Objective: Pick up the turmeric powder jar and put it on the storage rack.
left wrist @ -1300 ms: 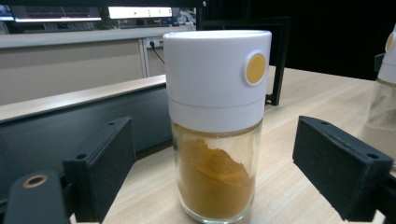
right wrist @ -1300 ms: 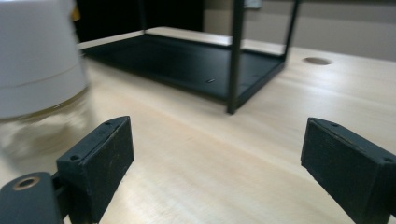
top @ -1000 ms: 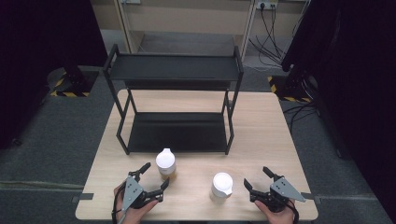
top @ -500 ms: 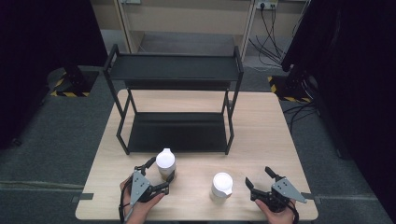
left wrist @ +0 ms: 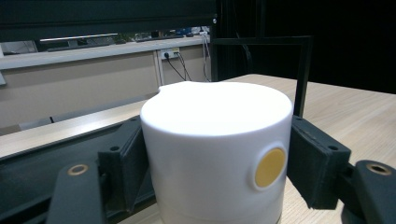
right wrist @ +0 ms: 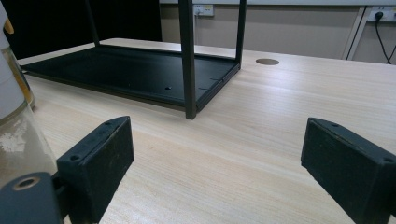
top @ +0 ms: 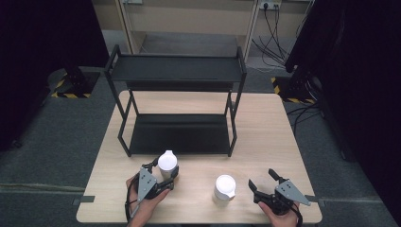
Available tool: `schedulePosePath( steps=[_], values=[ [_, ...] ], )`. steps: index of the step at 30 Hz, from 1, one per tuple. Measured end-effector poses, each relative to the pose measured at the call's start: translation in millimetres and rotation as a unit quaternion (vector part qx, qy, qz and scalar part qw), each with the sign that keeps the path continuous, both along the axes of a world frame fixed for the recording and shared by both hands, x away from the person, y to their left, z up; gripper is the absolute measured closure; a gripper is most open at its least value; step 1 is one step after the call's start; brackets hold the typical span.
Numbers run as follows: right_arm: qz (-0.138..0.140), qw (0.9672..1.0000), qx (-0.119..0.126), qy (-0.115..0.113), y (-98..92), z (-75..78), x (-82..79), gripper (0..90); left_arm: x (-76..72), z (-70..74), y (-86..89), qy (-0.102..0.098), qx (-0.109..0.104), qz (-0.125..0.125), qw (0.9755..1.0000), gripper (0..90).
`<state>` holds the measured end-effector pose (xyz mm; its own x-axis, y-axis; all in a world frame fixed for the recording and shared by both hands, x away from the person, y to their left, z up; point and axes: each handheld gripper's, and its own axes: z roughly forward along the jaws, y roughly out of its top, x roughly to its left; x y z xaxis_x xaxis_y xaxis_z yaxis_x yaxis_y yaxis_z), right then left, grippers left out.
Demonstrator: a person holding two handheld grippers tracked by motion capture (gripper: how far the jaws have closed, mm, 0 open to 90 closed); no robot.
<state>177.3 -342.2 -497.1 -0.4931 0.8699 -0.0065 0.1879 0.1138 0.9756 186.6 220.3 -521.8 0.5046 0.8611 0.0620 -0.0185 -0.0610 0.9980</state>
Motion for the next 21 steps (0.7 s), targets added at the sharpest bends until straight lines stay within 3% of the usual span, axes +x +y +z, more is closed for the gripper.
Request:
schedulePosePath(
  steps=[12, 21],
  values=[
    [-0.002, 1.0, 0.004, 0.001, -1.0, -0.4, 0.2, 9.8, -0.1, 7.1, 1.8, 0.014, -0.008, -0.001, 0.9999, 30.2],
    [-0.002, 1.0, 0.008, 0.001, -1.7, -0.8, 0.2, 9.8, -3.6, 27.4, 3.8, -0.01, -0.015, -0.001, 0.9998, 30.2]
  ],
)
